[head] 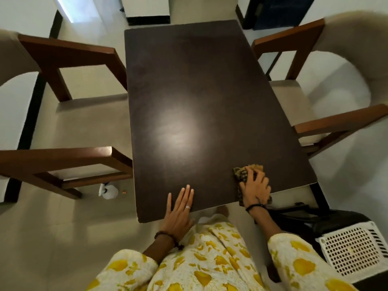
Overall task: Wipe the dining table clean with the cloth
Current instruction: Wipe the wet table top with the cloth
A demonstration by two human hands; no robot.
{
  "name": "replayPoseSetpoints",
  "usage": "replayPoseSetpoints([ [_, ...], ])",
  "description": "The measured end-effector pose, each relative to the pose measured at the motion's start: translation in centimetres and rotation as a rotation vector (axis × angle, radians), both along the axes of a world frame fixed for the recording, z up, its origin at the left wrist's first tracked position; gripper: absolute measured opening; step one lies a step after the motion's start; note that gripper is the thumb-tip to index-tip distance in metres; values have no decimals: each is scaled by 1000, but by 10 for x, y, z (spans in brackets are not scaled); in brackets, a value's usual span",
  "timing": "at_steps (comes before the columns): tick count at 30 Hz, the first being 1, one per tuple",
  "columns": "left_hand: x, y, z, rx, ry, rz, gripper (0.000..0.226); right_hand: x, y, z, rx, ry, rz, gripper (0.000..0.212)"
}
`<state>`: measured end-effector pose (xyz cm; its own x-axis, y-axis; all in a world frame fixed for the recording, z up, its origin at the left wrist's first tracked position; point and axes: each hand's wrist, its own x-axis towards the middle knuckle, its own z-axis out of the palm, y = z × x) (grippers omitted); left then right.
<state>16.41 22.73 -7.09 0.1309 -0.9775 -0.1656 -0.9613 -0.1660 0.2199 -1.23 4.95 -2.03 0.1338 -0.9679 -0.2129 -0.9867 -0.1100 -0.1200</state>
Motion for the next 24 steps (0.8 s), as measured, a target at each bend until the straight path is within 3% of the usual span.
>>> replayPoseSetpoints([
  [2, -6, -15, 1, 47, 7, -38, 122, 13, 9, -1, -31, 8, 21, 63],
  [4, -13, -26, -1, 80, 12, -44, 126, 23, 22, -6, -43, 3, 186, 71],
  [8, -25, -44, -4, 64, 16, 27, 111, 30, 37, -7, 39, -47, 398, 78],
  [12, -37, -54, -7, 26, 22, 85, 126, 2, 11, -8, 12, -23, 599, 76],
  [19, -92, -92, 0, 6, 7, 104, 123, -108, -91, 1, 32, -7, 161, 60],
  [21, -112, -112, 2, -4, -14, 36, 102, -123, -107, -1, 22, -5, 145, 63],
  [24, -142, -145, 6, -20, -1, -38, 83, -127, -114, -7, 30, 29, 288, 73],
])
